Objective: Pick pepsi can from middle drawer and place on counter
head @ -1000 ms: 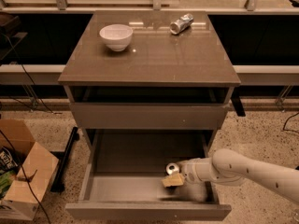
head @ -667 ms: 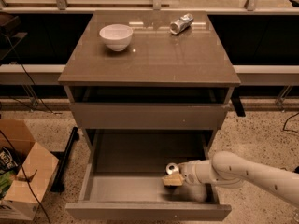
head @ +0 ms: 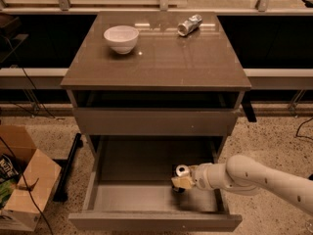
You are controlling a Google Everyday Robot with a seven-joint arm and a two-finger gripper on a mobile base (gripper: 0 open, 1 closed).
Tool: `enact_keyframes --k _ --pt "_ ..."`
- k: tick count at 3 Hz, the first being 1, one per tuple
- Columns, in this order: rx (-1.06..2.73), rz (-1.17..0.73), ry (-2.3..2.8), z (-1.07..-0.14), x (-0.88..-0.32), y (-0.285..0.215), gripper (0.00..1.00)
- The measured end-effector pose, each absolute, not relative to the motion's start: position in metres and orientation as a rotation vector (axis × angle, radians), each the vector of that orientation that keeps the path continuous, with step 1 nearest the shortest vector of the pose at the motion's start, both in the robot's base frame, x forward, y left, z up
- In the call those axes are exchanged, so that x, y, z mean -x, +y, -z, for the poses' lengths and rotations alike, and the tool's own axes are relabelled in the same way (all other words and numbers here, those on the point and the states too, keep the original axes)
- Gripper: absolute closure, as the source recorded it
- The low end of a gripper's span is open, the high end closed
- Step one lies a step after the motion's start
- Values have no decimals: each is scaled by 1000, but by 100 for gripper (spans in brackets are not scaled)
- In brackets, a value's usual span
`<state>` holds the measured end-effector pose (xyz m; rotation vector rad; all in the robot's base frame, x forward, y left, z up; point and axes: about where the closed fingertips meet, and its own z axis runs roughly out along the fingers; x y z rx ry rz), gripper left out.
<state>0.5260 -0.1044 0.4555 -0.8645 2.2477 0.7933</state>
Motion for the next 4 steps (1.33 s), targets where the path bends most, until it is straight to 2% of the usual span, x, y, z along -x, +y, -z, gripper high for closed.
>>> enact_keyframes --k 1,2,4 --pt "916 -802 2148 -516 -529 -108 100" --pt "973 -833 2057 -572 -523 -112 100" --pt "1136 -798 1839 -743 -485 -138 100"
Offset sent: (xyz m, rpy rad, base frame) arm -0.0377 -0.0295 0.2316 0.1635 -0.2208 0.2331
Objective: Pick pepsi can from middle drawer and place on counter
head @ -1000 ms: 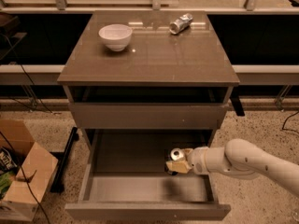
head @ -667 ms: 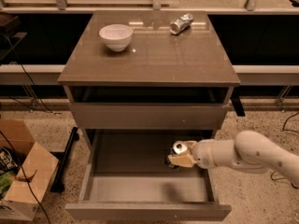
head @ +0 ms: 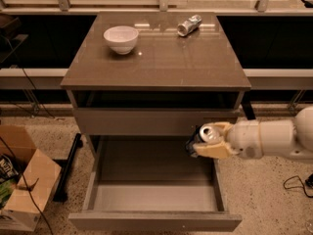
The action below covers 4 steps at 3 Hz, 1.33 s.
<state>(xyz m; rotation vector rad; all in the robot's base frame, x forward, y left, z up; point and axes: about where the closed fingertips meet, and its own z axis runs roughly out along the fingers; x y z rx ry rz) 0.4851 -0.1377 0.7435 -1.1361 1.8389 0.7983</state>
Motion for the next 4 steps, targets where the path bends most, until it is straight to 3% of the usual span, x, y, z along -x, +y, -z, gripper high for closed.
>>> enact_keyframes --k 2,4 --pt "1229 -593 1688 -898 -517 -151 100" --pt "1243 -526 1649 -937 -534 -152 100"
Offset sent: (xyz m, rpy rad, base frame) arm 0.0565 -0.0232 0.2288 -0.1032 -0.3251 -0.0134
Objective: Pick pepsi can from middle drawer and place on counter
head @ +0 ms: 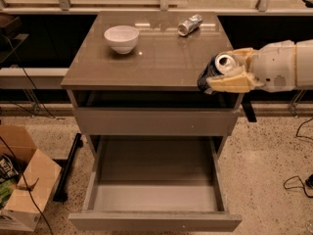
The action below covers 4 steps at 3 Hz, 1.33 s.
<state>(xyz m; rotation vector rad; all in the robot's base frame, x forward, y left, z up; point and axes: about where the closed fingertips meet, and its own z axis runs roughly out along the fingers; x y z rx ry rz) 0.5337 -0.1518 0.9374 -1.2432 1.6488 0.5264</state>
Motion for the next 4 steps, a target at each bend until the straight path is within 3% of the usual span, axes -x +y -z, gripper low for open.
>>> enact_keyframes --k 4 --pt "1268 -363 1578 -921 -684 -116 100"
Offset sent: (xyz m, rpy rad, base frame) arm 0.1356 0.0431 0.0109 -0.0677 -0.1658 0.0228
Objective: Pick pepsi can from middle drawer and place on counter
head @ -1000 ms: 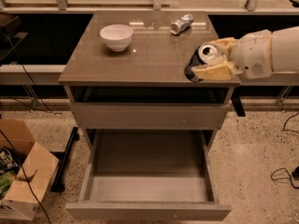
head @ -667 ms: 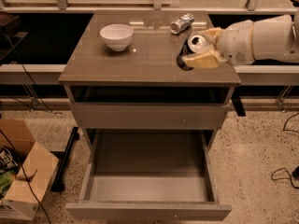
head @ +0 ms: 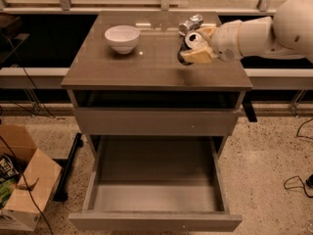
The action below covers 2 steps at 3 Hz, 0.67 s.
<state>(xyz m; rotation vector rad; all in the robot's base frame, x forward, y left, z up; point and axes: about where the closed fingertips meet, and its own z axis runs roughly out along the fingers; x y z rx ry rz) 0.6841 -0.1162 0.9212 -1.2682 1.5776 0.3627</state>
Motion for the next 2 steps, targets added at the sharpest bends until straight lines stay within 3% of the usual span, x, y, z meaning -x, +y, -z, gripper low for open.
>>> enact_keyframes --k 1,2 --pt "1210 -317 1592 -905 -713 -121 100" --pt "1147 -280 1601 -894 -736 -120 83"
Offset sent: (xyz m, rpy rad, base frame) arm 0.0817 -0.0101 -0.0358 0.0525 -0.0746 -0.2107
